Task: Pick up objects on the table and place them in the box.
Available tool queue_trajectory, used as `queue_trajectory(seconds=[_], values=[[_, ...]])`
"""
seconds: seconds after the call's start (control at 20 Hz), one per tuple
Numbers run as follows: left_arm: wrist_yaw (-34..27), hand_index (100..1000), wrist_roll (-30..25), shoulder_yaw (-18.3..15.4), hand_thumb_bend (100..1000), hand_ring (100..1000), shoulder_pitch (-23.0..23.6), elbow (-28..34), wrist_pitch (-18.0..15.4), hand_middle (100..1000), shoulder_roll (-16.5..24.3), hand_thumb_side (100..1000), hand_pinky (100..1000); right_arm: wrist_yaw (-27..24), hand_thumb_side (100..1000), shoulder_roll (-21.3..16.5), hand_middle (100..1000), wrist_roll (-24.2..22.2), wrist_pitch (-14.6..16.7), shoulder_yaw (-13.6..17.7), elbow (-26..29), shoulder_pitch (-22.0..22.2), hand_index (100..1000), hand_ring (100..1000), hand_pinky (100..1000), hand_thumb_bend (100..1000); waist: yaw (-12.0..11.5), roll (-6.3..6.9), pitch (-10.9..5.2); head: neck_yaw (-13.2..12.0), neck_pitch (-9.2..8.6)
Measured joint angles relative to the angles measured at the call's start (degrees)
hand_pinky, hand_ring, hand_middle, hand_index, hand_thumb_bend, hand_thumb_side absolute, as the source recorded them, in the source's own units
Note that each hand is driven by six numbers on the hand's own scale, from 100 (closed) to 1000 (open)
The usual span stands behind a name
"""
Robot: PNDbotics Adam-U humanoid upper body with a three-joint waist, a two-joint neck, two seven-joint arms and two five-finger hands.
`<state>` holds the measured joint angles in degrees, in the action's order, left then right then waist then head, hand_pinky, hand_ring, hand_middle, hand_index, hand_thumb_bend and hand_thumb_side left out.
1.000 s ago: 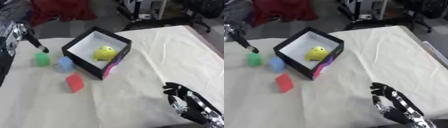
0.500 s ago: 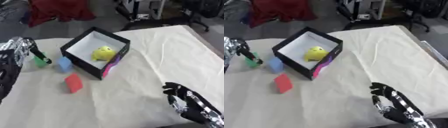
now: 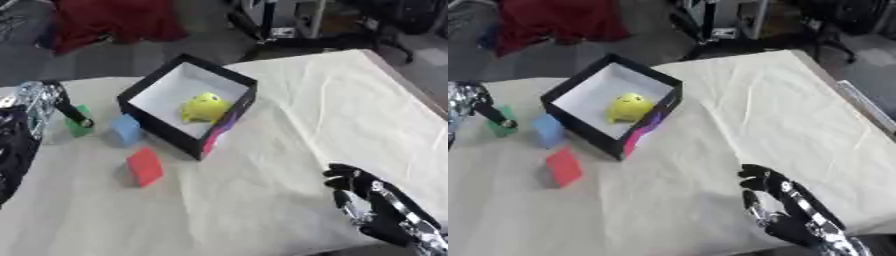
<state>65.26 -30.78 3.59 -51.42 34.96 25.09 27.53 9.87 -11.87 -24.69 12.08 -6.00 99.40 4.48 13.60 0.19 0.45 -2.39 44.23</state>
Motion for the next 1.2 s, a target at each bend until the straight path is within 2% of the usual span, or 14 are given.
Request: queue_trajectory(seconds=[0.3,0.4,0.45,0.65,0.85,1.05,1.2], values=[[-0.9,826,-2.4,0.0,475,713,0.1,-0.7,-0.3,739,-0.2,281,783,0.0,460,0.0,804,0.0,0.0,0.0,0.0,-0.2,910,793,856,100,0.0,0.0,0.01,0.1,0.0],[-1.0,809,-3.0,0.0,421,693,0.1,-0.7,-0.3,718,-0.2,266,773,0.0,462,0.0,804,0.0,0.0,0.0,0.0,-0.2,910,793,856,100,0.0,0.0,0.01,0.2,0.0],[-1.1,786,-3.1,0.0,359,667,0.1,-0.7,-0.3,688,-0.2,250,753,0.0,461,0.0,804,0.0,0.0,0.0,0.0,-0.2,910,793,856,100,0.0,0.0,0.01,0.2,0.0],[-0.8,718,-2.9,0.0,235,588,0.2,-0.6,-0.3,592,-0.1,231,708,0.0,460,0.0,804,0.0,0.0,0.0,0.0,-0.2,910,793,856,100,0.0,0.0,0.01,0.2,0.0],[-0.3,702,-1.9,0.0,248,568,0.0,0.3,-0.6,569,-0.1,238,695,0.0,459,0.0,804,0.0,0.0,0.0,0.0,-0.2,910,794,856,100,-0.1,0.0,0.01,0.2,0.0],[0.4,704,-0.7,0.3,274,565,-2.8,3.5,-1.9,567,1.0,265,695,0.0,459,0.0,804,0.0,0.0,0.0,0.0,-0.1,910,793,856,100,-0.2,0.0,0.0,0.2,0.0],[0.8,708,0.1,1.4,354,559,-4.9,7.0,-3.7,562,1.4,303,691,0.0,459,0.0,804,0.0,0.0,0.0,0.0,0.1,910,794,856,100,-0.3,0.0,-0.01,0.1,0.0]])
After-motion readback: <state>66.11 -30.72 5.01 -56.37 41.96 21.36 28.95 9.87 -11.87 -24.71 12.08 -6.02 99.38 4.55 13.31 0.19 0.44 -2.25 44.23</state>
